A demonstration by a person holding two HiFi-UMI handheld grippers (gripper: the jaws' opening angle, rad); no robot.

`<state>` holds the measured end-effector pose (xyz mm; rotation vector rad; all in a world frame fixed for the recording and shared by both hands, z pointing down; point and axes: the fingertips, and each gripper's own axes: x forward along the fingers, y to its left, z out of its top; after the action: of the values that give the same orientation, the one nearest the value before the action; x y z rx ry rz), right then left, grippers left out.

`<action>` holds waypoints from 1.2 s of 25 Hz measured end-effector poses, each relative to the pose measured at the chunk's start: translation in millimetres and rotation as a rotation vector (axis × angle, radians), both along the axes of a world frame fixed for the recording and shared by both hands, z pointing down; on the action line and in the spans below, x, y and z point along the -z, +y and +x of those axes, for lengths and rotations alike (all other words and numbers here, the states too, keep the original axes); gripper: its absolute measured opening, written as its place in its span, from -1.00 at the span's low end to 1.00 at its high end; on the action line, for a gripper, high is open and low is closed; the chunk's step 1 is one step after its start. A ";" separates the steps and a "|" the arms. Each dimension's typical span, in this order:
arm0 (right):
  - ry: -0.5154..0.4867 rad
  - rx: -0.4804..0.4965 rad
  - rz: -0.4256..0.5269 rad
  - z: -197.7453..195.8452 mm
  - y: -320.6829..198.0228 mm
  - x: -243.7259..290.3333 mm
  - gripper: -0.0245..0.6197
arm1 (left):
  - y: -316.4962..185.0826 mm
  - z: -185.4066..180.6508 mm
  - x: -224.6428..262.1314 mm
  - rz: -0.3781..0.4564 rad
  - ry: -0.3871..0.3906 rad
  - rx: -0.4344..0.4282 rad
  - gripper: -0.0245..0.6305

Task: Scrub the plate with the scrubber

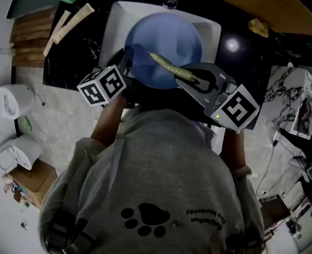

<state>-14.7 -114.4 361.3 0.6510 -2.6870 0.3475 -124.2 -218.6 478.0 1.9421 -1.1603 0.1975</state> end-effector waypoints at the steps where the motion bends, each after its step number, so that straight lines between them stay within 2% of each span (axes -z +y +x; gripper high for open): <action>1: 0.002 -0.013 -0.008 0.2 -4.1 -4.9 -0.70 | -2.9 1.9 -6.2 -0.015 0.000 -0.009 -0.84; 6: 0.064 -0.055 0.035 3.4 -25.2 -27.4 -0.70 | -27.7 9.7 -29.0 -0.044 -0.038 -0.057 -0.84; 9: 0.056 -0.098 0.036 4.3 -40.8 -39.9 -0.70 | -42.1 15.0 -45.2 -0.058 -0.070 -0.081 -0.84; 14: 0.070 -0.131 -0.015 4.3 -58.1 -68.6 -0.70 | -56.6 25.3 -70.2 -0.105 -0.078 -0.112 -0.84; 19: 0.062 -0.173 -0.046 7.7 -73.9 -99.0 -0.70 | -64.6 30.2 -96.4 -0.128 -0.134 -0.156 -0.84; 26: 0.085 -0.264 -0.158 21.6 -86.8 -142.7 -0.70 | -70.1 39.2 -116.3 -0.128 -0.193 -0.212 -0.84; 30: 0.090 -0.282 -0.213 21.6 -86.4 -163.2 -0.70 | -71.7 37.4 -124.8 -0.125 -0.233 -0.232 -0.85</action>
<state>6.9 -200.8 524.5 0.9553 -2.4297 0.6509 -86.8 -290.3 602.8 1.9769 -1.0384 0.6195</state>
